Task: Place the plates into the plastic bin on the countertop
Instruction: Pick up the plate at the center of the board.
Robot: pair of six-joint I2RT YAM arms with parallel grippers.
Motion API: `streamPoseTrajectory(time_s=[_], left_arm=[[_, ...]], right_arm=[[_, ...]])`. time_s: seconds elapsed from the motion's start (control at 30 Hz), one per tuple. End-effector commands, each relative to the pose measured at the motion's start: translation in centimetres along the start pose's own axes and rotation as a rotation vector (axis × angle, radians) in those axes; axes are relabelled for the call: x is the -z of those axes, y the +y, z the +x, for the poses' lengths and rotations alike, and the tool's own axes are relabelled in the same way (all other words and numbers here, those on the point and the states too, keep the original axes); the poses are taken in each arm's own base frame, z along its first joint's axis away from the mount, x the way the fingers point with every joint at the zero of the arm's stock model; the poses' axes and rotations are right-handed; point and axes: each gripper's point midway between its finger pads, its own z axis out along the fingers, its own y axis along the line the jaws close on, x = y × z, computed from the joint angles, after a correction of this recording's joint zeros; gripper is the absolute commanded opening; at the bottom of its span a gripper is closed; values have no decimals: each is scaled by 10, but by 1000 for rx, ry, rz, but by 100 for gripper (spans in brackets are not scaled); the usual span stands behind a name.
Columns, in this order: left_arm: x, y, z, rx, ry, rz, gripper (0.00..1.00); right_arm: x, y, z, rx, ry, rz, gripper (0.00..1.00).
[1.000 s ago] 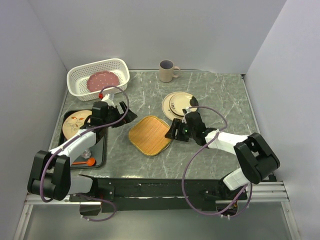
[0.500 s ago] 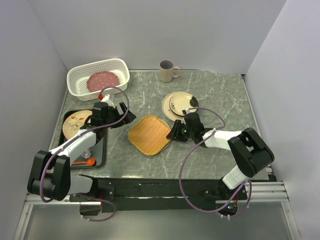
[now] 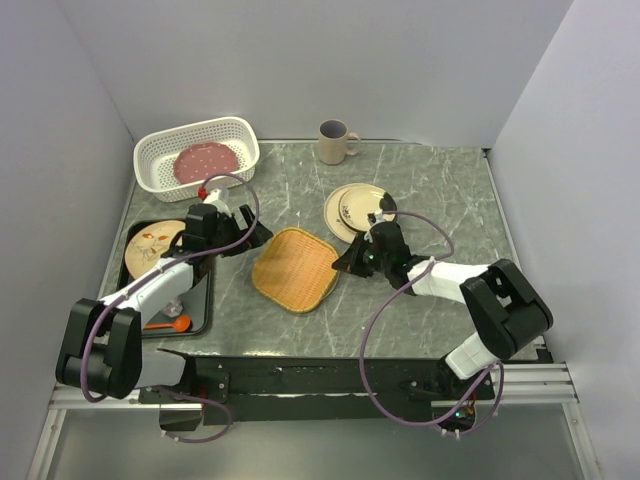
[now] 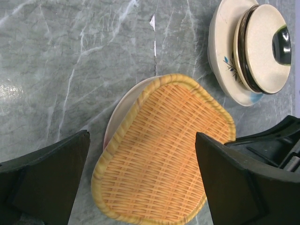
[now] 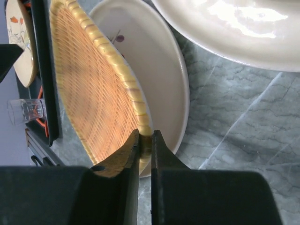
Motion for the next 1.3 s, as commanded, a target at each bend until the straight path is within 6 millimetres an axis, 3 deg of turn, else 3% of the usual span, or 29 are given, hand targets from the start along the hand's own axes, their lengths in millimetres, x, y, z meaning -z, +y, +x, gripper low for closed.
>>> streamPoseTrajectory(time_s=[0.0, 0.43, 0.7, 0.87, 1.27], left_arm=[[-2, -2, 1, -27, -5, 21, 99], [2, 13, 12, -49, 5, -24, 99], [1, 18, 37, -29, 55, 8, 94], [-2, 27, 53, -4, 88, -5, 74], [-7, 27, 76, 76, 149, 40, 51]], right_arm=[[11, 5, -3, 65, -26, -12, 1], [4, 15, -4, 37, -11, -72, 0], [-1, 2, 4, -19, 13, -80, 0], [-3, -5, 9, -36, 25, -74, 0], [-8, -15, 17, -70, 47, -76, 0]])
